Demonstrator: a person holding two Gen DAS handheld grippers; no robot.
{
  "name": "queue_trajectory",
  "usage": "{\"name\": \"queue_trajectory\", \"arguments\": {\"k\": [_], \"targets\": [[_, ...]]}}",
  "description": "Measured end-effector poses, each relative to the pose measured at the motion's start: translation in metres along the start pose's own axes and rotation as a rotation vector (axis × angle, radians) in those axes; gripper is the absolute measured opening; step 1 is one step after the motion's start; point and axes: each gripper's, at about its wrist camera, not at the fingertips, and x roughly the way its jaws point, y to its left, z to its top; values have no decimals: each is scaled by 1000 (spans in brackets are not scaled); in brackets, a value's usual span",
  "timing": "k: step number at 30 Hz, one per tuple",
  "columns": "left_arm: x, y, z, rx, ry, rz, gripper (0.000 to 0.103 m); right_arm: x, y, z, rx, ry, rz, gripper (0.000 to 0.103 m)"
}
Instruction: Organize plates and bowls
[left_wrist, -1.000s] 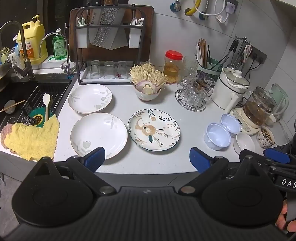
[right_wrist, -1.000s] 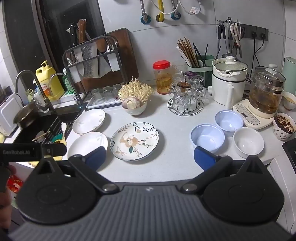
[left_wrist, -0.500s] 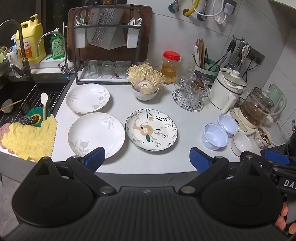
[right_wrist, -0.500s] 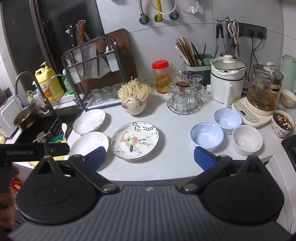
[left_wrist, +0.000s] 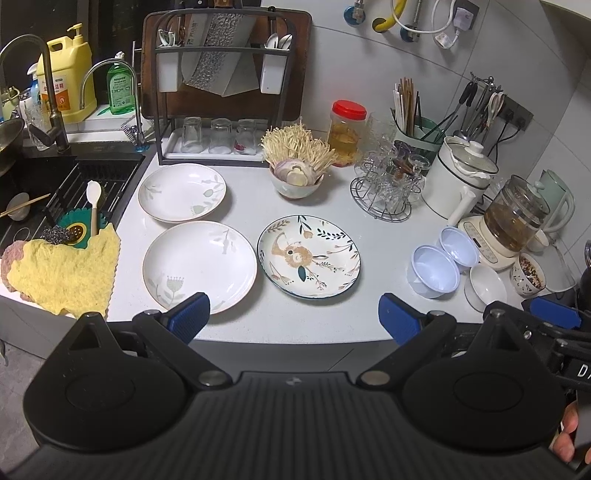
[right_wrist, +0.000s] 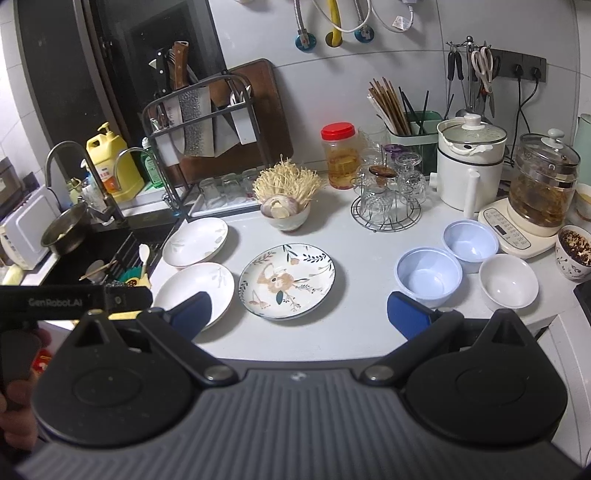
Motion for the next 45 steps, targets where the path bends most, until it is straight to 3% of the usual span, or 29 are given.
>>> {"name": "queue_trajectory", "arguments": {"k": [6,12,22,33,45], "targets": [[0,-2,-1,13,3,-4,100,-4,1,-2,-5,-3,6,103],[0,-1,1,10,7,-4,99,-9,3,2,-13,-14,-92,103],[0,-4,0,18,15,-9,100,-3,-2,0,14,34,-37,103],[-2,-20,5,62,17,-20,100,-9,-8,0,18,31,4,103],[-1,-31,-1,39,45,-3,99,-16,-24,-1,38,44,39,103]]}}
